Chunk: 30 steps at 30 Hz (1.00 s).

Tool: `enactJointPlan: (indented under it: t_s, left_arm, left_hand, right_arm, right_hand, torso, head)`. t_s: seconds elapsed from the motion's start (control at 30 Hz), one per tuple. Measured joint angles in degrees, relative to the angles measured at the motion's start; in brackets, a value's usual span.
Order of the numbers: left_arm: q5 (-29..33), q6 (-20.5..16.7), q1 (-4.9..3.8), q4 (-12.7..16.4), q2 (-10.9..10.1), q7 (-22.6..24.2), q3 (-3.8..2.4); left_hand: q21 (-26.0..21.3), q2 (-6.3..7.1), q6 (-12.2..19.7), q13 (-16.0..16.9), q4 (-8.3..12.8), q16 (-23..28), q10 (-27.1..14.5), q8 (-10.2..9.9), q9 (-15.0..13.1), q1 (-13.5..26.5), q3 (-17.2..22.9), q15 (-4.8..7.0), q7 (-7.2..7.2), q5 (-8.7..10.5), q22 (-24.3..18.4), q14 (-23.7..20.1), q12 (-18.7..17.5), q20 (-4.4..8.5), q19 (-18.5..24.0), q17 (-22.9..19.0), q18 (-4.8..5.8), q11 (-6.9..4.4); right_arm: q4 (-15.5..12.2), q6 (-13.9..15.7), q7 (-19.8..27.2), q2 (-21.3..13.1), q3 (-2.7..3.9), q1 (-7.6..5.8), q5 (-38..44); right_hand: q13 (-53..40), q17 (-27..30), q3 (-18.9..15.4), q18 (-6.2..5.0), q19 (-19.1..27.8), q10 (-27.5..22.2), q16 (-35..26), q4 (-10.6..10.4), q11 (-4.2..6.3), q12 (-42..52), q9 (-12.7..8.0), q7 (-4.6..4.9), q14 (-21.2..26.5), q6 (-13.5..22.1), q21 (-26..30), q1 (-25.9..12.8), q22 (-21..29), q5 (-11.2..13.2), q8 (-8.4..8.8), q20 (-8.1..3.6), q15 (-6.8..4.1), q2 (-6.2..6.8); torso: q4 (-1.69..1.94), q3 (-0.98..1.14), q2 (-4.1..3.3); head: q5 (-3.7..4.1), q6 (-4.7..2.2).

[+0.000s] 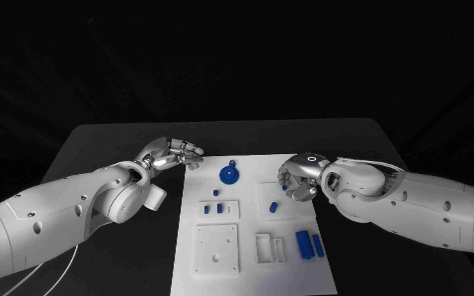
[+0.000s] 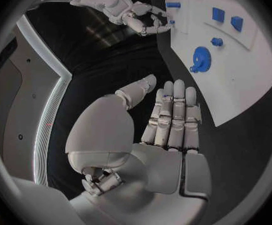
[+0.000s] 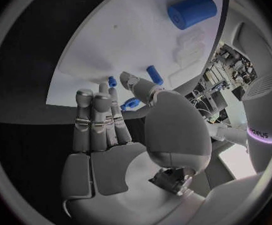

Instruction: Assemble the parts on the task board

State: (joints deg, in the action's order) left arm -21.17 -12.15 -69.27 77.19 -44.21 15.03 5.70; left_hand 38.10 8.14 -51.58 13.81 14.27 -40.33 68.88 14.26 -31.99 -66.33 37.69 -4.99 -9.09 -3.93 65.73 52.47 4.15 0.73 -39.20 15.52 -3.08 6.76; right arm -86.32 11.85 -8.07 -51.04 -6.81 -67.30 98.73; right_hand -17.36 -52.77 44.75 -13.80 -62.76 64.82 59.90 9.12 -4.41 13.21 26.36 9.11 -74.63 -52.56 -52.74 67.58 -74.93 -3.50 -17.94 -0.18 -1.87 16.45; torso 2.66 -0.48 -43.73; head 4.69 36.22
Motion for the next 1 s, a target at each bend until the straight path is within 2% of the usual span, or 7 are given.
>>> enactJointPlan:
  t_s: [0.27, 0.57, 0.73, 0.87, 1.0]
  left_arm:
    - [0.22, 0.00, 0.00, 0.03, 0.06, 0.07, 0.00]
    - [0.33, 0.02, -0.01, -0.02, 0.03, 0.07, 0.00]
    - [0.36, 0.06, -0.01, -0.05, 0.03, 0.01, 0.00]
    - [0.38, 0.07, -0.01, -0.07, 0.00, -0.04, 0.00]
    - [0.39, 0.08, 0.00, -0.15, -0.01, -0.07, 0.00]
  left_hand:
    - [0.00, 0.00, 0.00, -0.05, -0.15, 0.22, -0.20, 0.22, 0.00, 0.00, -0.15, -0.20, 0.00, 0.00, 0.05, 0.20, 0.00, 0.00, 0.00, 0.13, 0.04, 0.20]
    - [-0.21, -0.23, 0.00, -0.10, -0.15, 0.44, -0.20, 0.22, 0.00, 0.23, -0.15, -0.20, 0.00, 0.00, 0.10, 0.20, 0.00, 0.00, -0.01, 0.27, 0.07, 0.20]
    - [-0.21, -0.23, 0.00, -0.10, -0.30, 0.44, -0.20, 0.22, 0.00, 0.23, -0.30, -0.20, 0.00, 0.00, 0.10, 0.20, 0.00, 0.00, -0.01, 0.32, 0.09, 0.20]
    - [-0.21, -0.23, 0.00, -0.10, -0.30, 0.44, -0.20, 0.21, 0.05, 0.23, -0.30, -0.20, 0.00, 0.00, 0.13, 0.20, 0.00, -0.01, -0.01, 0.34, 0.11, 0.20]
    - [-0.21, -0.23, 0.00, -0.10, -0.30, 0.44, -0.20, 0.22, 0.05, 0.23, -0.30, -0.20, 0.00, 0.00, 0.16, 0.20, 0.00, -0.01, -0.01, 0.40, 0.12, 0.20]
  right_arm:
    - [0.57, 0.86, -1.09, 0.60, -0.06, 0.27, 1.37]
    - [0.97, 1.03, -1.46, 1.25, -0.06, 0.56, 1.77]
    - [1.07, 1.05, -1.56, 1.41, 0.02, 0.88, 2.08]
    - [1.13, 1.06, -1.78, 1.53, 0.09, 1.04, 2.36]
    - [1.28, 1.18, -1.97, 1.69, 0.19, 1.22, 2.75]
  right_hand:
    - [0.18, 0.07, 1.14, 0.05, -0.43, 0.24, 0.00, -0.83, -0.17, -0.22, 0.01, -0.02, -0.21, -0.02, 0.00, 0.00, 0.00, 0.22, 0.00, -0.03, -0.20, 0.00]
    - [0.23, 0.07, 2.14, 0.08, -0.76, 1.25, 0.02, -1.05, 0.24, -0.45, 0.06, -0.34, -0.33, -0.74, 0.00, 0.23, 0.00, 0.22, -0.31, -0.14, -0.30, 0.22]
    - [-0.57, 0.07, 3.10, 0.10, -1.05, 4.01, 0.34, -0.90, 1.15, 0.73, 0.74, -1.45, -0.88, -2.94, -0.12, 0.93, 0.01, 0.44, -1.84, -0.21, -0.94, 0.13]
    - [-1.42, 0.07, 3.10, 0.10, -1.05, 4.43, 0.34, -0.90, 1.15, 1.39, 1.29, -2.05, -0.72, -4.09, -0.43, 0.99, 0.01, 0.44, -2.48, -0.21, -1.68, 0.06]
    - [-2.05, 0.07, 3.26, 0.09, -1.05, 4.63, 0.34, -0.74, 1.33, 1.79, 1.66, -2.43, -0.75, -4.97, -0.47, 0.99, 0.01, 0.44, -2.85, -0.21, -1.76, 0.07]
  torso:
    - [-0.02, 0.04, 0.00]
    - [-0.04, 0.03, 0.00]
    - [-0.04, 0.03, 0.01]
    - [-0.04, 0.02, 0.02]
    - [-0.04, 0.02, 0.02]
  head:
    - [-0.15, 0.03]
    - [-0.16, 0.02]
    - [-0.20, 0.10]
    - [-0.25, 0.17]
    - [-0.33, 0.28]
